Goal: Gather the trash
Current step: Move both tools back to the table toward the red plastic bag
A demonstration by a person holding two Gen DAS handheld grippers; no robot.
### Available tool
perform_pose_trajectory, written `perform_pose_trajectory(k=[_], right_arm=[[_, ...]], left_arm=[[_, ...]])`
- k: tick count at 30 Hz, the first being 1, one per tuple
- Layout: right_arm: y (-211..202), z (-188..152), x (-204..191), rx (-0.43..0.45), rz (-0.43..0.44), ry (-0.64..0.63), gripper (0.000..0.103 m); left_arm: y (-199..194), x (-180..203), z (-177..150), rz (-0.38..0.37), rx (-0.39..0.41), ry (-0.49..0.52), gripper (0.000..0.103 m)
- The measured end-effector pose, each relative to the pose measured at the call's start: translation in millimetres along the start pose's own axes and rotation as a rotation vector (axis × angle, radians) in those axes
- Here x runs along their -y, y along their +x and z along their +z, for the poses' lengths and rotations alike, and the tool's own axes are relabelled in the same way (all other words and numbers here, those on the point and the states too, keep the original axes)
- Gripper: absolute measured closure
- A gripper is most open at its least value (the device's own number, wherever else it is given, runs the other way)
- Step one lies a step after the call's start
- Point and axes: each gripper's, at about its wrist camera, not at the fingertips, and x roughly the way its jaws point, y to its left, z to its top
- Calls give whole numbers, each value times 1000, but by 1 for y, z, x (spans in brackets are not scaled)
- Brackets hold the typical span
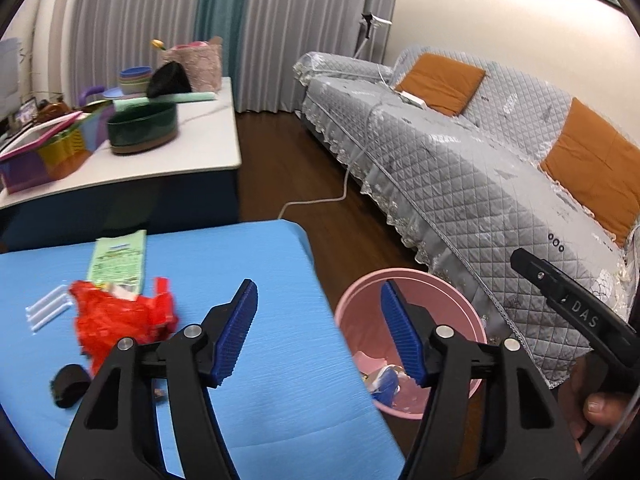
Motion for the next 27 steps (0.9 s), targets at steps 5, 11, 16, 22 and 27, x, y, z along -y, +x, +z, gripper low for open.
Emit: perform_pose_trajectory(k=[5,11,16,22,27], right_arm=[[-6,-6,-27,14,48,-40,49],[-11,-14,-59,10,121,-69,52],[-9,-23,-85,-8,167,-95,55],[-1,-36,-122,-45,223,-135,59],[9,-51,-157,-76,272,-192,60]], left_arm=[[-28,-28,-1,31,35,-28,42],[-59,-74,-5,87,66,-68,44],[-77,-118,-15,142,80,-122,44],[-83,-164,-40,195,68,-208,44],[-79,-196,-67,249,35,-248,44]])
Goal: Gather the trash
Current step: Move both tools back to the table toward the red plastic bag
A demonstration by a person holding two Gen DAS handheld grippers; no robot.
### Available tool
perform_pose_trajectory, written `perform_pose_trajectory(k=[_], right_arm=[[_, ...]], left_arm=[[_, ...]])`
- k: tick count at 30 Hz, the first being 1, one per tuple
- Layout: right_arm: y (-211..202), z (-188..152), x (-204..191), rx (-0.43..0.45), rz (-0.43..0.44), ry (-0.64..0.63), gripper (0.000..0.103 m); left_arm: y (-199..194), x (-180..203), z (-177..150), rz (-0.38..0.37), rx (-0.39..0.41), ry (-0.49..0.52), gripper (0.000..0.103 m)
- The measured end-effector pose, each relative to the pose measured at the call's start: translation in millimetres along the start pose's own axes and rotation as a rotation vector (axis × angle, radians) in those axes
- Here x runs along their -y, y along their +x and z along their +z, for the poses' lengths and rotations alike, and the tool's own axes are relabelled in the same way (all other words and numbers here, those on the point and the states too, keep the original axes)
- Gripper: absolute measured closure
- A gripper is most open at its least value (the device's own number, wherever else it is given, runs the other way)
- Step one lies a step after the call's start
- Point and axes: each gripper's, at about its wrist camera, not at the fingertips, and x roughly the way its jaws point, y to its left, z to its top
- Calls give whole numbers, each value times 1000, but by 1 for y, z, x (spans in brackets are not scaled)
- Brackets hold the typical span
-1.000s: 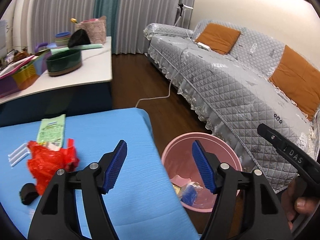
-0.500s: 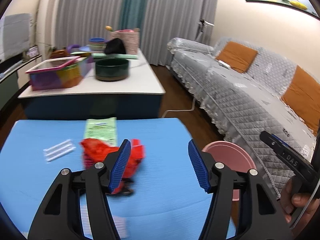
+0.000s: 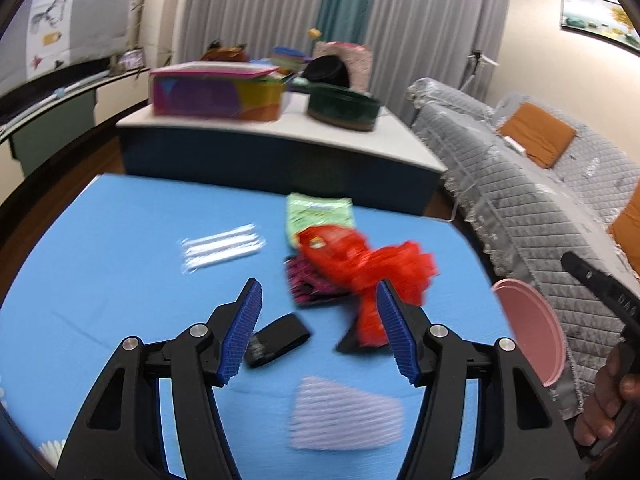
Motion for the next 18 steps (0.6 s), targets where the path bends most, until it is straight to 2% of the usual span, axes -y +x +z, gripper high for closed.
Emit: perform_pose_trajectory(k=[9,13,18], right_arm=[[34,-8,-55,-39,108,-109,59],[49,-14,-76,-64,153,-162,47],[67,-22,-90,-104,183,-199,41]], left_arm=[[20,-29,-18,30,-68,-28,44],[33,-33,-25,41,-108,-21,44],[52,-39,-29,46,-165,-37,44]])
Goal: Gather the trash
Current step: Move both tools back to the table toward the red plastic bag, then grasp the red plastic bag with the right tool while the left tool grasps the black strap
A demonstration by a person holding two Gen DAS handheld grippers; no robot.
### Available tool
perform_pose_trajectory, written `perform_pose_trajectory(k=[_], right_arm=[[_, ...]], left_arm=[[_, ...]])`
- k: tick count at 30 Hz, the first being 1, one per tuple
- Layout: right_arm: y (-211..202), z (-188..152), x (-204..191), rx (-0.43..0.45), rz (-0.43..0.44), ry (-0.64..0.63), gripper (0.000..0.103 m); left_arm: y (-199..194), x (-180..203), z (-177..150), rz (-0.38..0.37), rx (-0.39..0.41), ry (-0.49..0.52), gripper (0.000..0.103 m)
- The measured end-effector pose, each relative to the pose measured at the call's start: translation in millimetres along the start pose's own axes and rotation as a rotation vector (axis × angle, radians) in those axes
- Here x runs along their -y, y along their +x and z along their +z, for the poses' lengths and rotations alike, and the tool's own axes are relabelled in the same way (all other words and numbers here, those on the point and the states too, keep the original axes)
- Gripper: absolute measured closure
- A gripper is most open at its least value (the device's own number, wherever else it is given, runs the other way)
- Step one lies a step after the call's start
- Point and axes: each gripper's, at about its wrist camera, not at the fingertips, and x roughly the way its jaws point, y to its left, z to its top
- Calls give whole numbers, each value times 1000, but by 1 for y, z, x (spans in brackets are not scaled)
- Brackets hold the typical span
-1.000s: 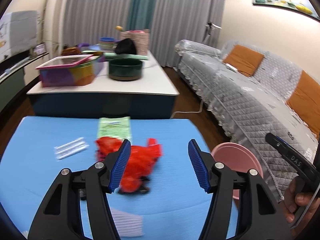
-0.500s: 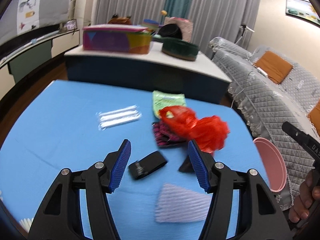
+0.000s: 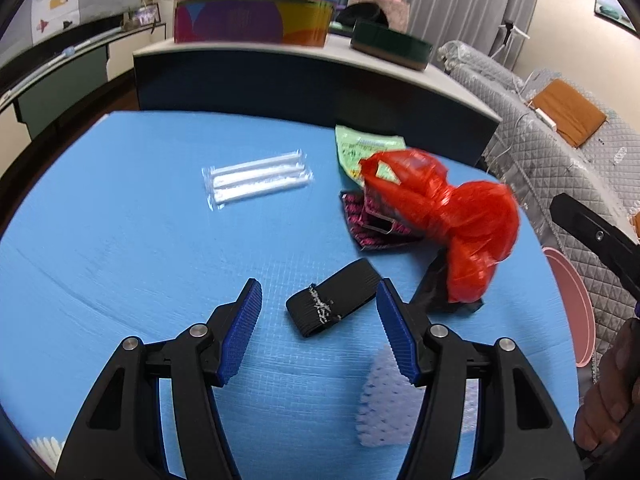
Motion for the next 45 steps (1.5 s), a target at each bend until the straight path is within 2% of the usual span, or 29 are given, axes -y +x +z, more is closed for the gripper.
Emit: perform_pose_trajectory(k=[12,16,21,26,34,45], right_arm=[[35,-7,-8,-96,15,-45,40],[39,-10,-11,-119,1,-64,47],[37,-13,-13,-126,7,-74,60],[32,-15,-18,-126,14,-98,84],[13,-15,-21,-88,12,-107,94],[-21,-10,-10,-11,-10,-73,97]], left_arm=[[28,3,-3,-20,-63,7,44],[30,4,-4,-29,-77,15,53],[28,6,-3,-33,-77,23,71],[22,6,-1,-32,-58,24,79],[10,8,2,-25,-15,26,80],[-6,10,5,-24,46,32,80]])
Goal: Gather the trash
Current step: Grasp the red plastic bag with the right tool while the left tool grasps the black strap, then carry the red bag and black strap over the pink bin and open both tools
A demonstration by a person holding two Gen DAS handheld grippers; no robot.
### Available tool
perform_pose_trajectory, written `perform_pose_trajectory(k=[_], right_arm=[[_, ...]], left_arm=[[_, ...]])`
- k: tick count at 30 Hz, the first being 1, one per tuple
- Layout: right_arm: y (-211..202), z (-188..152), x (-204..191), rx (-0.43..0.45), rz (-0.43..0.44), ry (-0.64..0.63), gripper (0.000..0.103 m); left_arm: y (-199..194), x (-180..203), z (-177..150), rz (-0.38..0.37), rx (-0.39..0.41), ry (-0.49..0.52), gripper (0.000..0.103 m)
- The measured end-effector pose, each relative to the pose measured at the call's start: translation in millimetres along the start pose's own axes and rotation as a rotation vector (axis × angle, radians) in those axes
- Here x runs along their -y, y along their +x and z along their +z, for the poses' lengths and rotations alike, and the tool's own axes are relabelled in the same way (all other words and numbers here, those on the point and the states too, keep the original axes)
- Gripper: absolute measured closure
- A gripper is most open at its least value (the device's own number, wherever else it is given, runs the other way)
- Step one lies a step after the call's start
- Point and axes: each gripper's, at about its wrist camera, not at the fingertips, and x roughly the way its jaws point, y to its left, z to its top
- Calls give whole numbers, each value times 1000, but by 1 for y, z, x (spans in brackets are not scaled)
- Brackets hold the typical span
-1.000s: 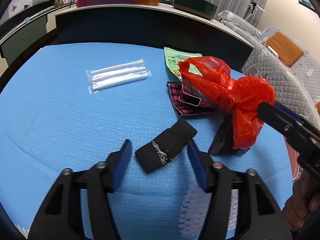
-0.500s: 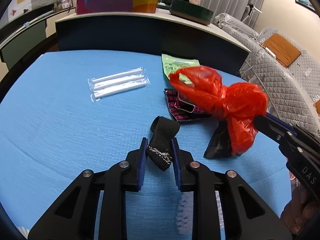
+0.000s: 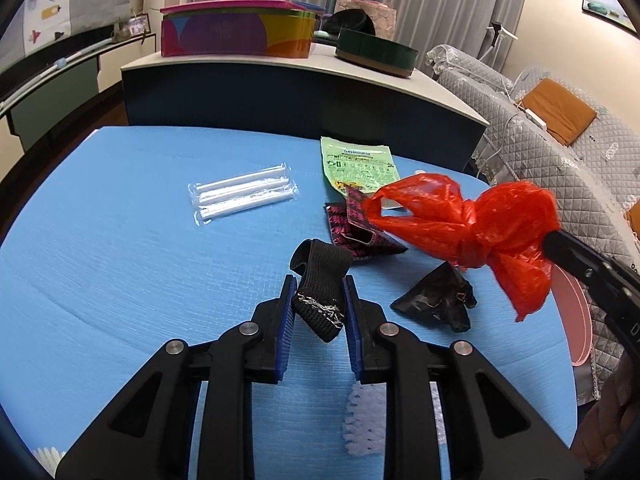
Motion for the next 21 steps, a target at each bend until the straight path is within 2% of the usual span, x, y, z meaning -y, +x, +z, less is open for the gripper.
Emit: perform_pose_trajectory(k=[21], right_arm=[[-45,0,19,85,-24,50,98]], left_arm=[[-29,20,-3,-18,69,46,80]])
